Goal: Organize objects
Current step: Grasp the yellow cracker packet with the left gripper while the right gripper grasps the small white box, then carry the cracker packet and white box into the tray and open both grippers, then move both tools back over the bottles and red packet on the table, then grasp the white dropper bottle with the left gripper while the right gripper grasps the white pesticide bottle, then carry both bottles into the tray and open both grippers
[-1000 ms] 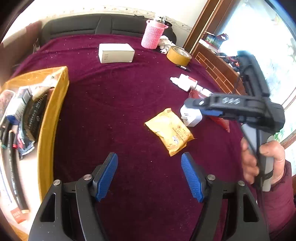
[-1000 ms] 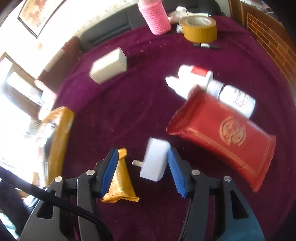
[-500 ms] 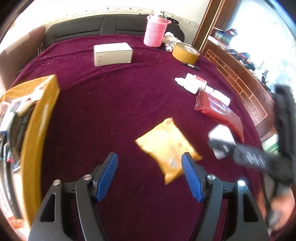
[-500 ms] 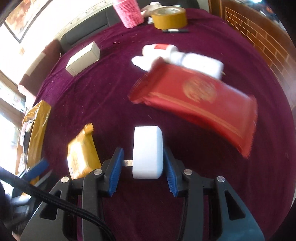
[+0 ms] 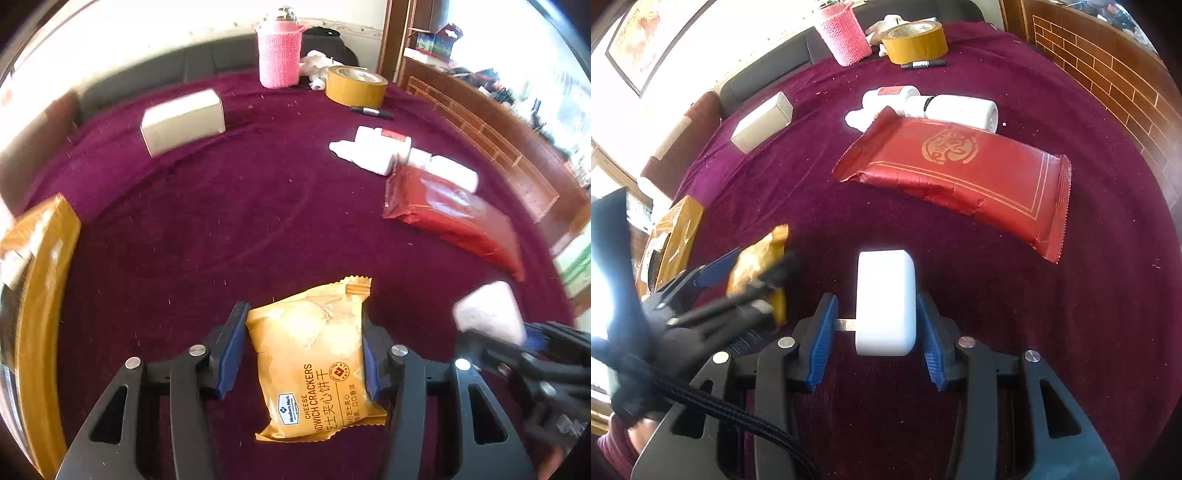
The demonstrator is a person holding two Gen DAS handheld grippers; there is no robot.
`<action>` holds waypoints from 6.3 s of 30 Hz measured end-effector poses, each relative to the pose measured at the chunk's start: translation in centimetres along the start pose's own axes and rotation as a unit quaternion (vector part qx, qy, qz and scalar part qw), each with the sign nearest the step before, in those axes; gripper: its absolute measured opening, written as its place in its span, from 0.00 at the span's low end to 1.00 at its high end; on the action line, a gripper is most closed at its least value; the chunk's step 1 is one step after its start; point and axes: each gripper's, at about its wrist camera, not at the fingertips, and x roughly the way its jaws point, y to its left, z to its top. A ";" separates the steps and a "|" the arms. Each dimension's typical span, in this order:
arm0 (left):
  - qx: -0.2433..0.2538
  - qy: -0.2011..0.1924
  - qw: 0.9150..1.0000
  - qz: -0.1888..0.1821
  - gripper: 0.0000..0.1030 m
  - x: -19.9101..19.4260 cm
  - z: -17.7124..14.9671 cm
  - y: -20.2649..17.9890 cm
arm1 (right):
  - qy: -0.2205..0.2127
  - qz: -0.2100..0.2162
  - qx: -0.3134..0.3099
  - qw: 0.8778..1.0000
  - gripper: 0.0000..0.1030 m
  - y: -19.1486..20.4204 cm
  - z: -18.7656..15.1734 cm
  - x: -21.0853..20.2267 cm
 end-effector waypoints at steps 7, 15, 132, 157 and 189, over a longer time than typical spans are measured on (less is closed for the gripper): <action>-0.023 -0.015 0.998 -0.048 0.37 -3.9 -2.1 2.2 | 0.000 0.015 0.008 1.000 0.40 0.3 -0.4 -0.4; -0.055 -0.082 0.992 -0.083 0.37 -12.4 -4.8 7.2 | -0.007 0.032 -0.020 0.999 0.40 4.6 -1.2 -2.0; -0.050 -0.079 0.992 -0.089 0.62 -10.8 5.2 3.7 | -0.047 -0.034 0.014 0.998 0.31 -5.1 12.5 5.2; -0.035 -0.007 0.999 0.008 0.57 10.0 13.5 -4.5 | -0.073 0.006 0.040 0.997 0.31 -6.5 9.9 4.1; -0.147 -0.127 0.979 0.064 0.21 -17.4 -4.5 17.7 | -0.108 0.018 0.050 0.993 0.31 -4.6 8.0 1.7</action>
